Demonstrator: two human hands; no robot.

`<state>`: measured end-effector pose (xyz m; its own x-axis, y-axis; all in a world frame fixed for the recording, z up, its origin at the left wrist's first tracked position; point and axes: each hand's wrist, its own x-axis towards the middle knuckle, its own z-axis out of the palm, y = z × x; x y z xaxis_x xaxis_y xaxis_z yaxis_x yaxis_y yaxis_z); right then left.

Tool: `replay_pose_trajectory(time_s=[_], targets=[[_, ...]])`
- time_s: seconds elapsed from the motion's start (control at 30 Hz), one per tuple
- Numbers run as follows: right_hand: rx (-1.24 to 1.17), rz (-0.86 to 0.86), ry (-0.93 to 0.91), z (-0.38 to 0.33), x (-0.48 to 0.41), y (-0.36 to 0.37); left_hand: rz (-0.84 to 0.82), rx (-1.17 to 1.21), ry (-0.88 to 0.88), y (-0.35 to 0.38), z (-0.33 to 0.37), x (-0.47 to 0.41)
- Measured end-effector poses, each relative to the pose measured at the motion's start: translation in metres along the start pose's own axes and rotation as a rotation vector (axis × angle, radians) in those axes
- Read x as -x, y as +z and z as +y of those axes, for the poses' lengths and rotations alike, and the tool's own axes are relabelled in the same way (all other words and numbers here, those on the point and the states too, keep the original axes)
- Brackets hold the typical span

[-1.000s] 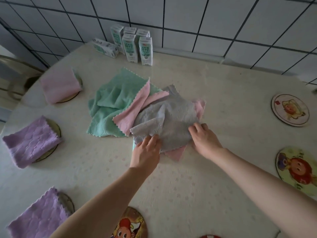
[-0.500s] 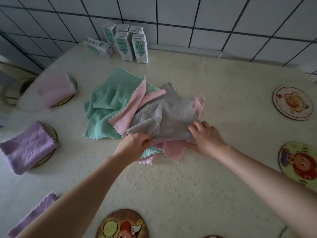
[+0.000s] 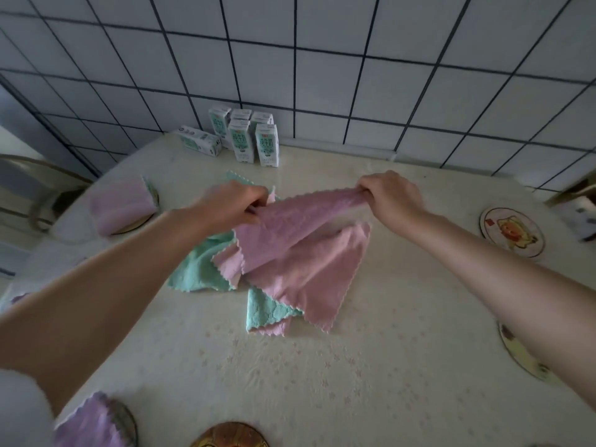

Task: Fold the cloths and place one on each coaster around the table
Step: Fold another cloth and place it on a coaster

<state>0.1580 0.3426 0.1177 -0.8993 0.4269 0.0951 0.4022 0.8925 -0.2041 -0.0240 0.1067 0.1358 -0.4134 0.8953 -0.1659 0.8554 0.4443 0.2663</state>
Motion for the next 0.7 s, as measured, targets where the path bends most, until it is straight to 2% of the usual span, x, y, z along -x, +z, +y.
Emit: replay_pose_trajectory(time_s=[0.23, 0.4, 0.57, 0.7], targets=[[-0.023, 0.218, -0.004, -0.028, -0.003, -0.083, 0.455, 0.025, -0.002, -0.074, -0.010, 0.018], [-0.061, 0.423, -0.032, -0.052, 0.041, -0.119, 0.702, 0.092, 0.018, -0.088, 0.013, 0.063], [-0.071, 0.462, -0.081, -0.059, 0.117, -0.099, 0.759, 0.154, 0.009, -0.046, 0.026, 0.126], [-0.173, 0.322, -0.067, -0.064, 0.188, -0.048, 0.678, 0.198, 0.004, 0.028, 0.023, 0.181]])
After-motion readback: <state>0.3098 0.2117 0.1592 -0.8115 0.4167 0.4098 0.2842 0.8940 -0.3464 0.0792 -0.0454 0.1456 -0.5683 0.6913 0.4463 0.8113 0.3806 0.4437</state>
